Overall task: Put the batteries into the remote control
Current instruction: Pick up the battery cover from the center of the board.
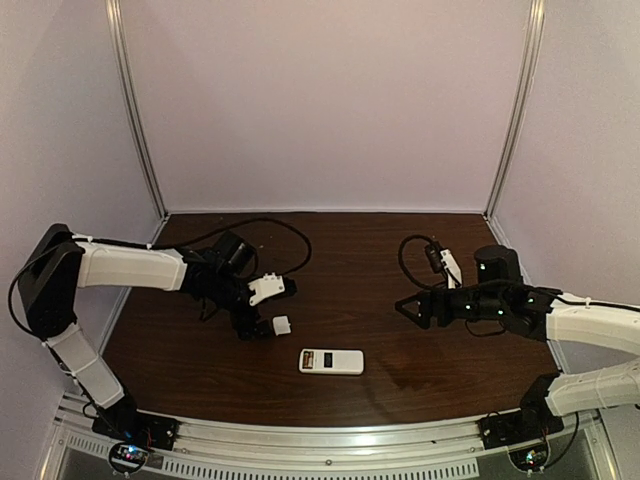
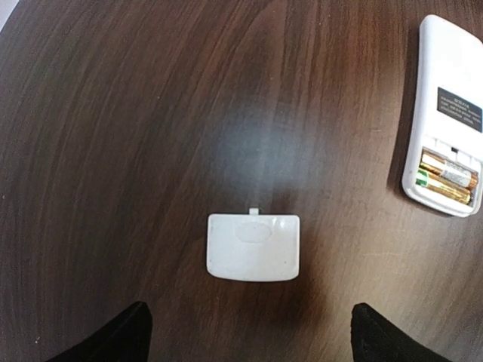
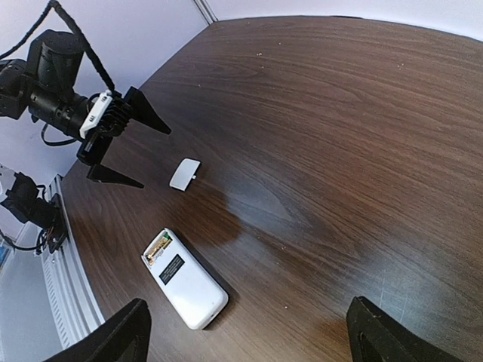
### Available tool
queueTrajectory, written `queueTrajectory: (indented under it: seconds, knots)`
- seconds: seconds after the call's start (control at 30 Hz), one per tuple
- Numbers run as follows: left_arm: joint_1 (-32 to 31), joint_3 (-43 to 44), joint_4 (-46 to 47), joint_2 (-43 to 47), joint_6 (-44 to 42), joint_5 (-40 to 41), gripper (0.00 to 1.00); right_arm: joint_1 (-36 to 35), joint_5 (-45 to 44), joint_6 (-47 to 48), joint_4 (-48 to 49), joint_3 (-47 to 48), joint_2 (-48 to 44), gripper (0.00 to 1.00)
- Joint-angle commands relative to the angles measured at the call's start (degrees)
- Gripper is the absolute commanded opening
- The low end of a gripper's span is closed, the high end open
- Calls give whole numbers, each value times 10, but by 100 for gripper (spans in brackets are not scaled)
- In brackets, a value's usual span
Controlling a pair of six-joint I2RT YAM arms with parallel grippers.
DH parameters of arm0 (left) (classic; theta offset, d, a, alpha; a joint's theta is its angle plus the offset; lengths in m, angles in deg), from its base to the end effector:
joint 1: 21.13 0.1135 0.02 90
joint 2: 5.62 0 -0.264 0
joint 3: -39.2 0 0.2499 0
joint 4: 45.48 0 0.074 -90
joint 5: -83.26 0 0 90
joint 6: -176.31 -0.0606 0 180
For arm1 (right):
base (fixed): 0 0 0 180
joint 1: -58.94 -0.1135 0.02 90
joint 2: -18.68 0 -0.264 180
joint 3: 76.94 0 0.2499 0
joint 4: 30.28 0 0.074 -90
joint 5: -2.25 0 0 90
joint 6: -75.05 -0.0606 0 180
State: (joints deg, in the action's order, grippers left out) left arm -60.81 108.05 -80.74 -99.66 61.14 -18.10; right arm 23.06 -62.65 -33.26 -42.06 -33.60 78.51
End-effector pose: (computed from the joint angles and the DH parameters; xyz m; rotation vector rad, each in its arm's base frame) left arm 0.2468 -0.2202 0.1544 1.4706 2.1862 -0.3476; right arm 0.1798 0.1618 0.2098 -0.6136 2.0899 1.0156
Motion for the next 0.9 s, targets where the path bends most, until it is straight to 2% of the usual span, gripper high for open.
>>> queueTrajectory:
  seconds: [0.0, 0.3, 0.4, 0.53, 0.87]
  knots:
    - [4, 12, 47, -33, -11, -27, 93, -4, 13, -2, 22, 9, -1, 91]
    - [4, 23, 64, -81, -22, -38, 94, -4, 14, -1, 30, 0, -2, 90]
    - [8, 36, 55, -98, -21, -54, 91, -4, 15, 0, 31, -1, -2, 90]
    - [24, 49, 40, -120, -13, -94, 81, -4, 15, 2, 29, -3, -2, 90]
    - [27, 84, -3, -153, -18, -116, 54, -4, 17, 9, 28, -3, 5, 89]
